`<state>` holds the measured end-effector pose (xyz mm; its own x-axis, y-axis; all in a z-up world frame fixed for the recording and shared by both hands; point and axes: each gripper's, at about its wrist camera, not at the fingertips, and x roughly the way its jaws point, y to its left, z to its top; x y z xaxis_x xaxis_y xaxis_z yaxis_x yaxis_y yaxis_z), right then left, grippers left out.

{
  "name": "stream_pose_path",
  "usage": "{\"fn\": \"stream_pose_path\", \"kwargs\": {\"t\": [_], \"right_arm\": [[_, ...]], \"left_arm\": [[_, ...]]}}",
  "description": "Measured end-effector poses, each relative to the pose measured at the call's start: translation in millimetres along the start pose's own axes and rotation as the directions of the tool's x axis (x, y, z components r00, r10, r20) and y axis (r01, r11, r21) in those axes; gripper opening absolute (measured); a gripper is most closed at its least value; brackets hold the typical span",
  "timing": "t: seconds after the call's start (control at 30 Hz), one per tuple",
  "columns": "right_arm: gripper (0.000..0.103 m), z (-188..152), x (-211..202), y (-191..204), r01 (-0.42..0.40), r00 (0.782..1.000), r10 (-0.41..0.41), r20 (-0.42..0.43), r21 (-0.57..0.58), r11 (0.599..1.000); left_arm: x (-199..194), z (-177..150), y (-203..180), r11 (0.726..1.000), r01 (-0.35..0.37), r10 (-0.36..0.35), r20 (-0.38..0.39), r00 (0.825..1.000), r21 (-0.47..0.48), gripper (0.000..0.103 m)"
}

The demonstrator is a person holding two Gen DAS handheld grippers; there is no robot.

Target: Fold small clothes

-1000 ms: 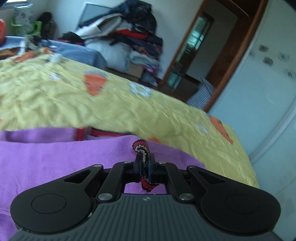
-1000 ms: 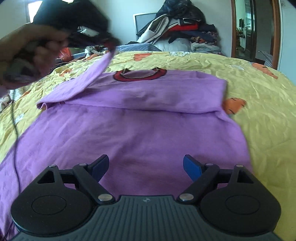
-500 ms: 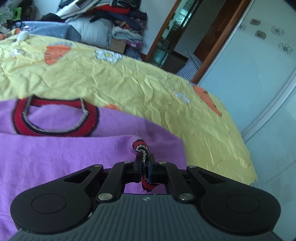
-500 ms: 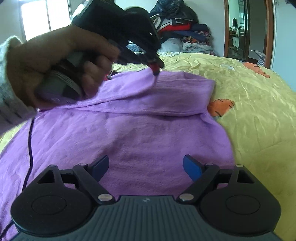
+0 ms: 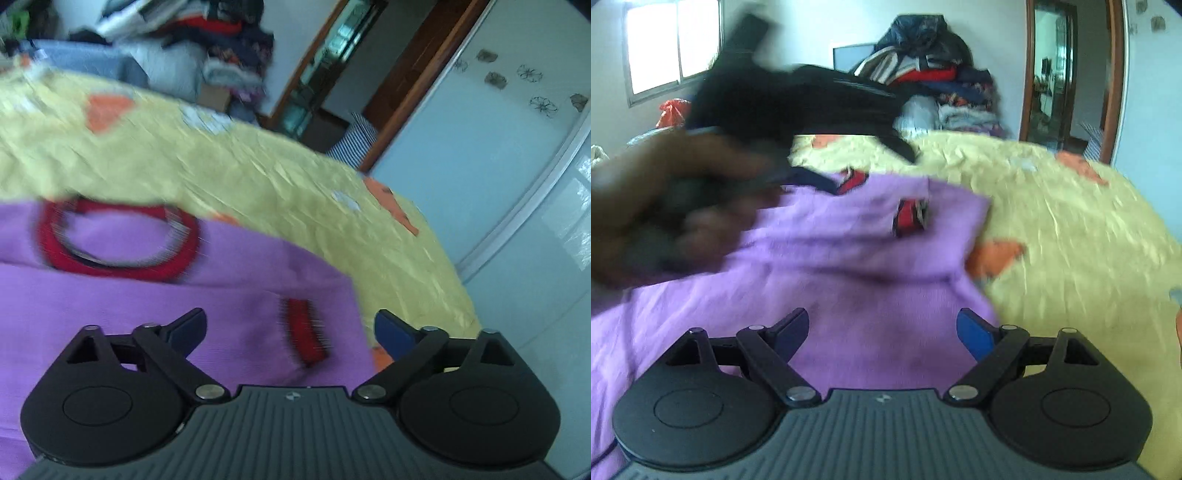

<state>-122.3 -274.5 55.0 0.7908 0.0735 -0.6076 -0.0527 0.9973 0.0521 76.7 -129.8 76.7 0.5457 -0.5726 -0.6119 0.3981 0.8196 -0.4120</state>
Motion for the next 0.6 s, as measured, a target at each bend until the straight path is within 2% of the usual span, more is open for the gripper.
{"fn": "stream_pose_path", "kwargs": {"t": [0.1,0.2,0.3,0.4,0.6], "right_arm": [[0.086,23.2,25.0,-2.6,-0.041,0.999,0.042,0.023,-0.003,0.999],[0.070,48.2,56.1,1.4,-0.070,0.997,0.070,0.017,-0.018,0.997],[0.067,67.5,85.2,9.9,-0.084,0.996,0.084,0.003,-0.044,0.995],[0.067,80.0,108.8,19.5,-0.082,0.997,0.081,-0.017,-0.080,0.993],[0.066,80.1,140.9,27.1,-0.020,0.997,0.008,-0.082,-0.139,0.990]], "left_arm": [[-44.6,-1.2,36.6,0.985,-0.161,0.158,0.057,0.986,0.054,0.101],[-74.3,-7.9,83.6,0.944,-0.324,0.319,0.073,0.945,0.061,0.102],[-84.8,-17.1,126.1,0.901,-0.430,0.428,0.046,0.902,0.047,0.102],[-85.9,-25.1,158.9,0.871,-0.490,0.490,0.006,0.871,0.004,0.100],[-87.3,-38.7,185.3,0.857,-0.512,0.512,-0.014,0.859,-0.061,0.101]]}}
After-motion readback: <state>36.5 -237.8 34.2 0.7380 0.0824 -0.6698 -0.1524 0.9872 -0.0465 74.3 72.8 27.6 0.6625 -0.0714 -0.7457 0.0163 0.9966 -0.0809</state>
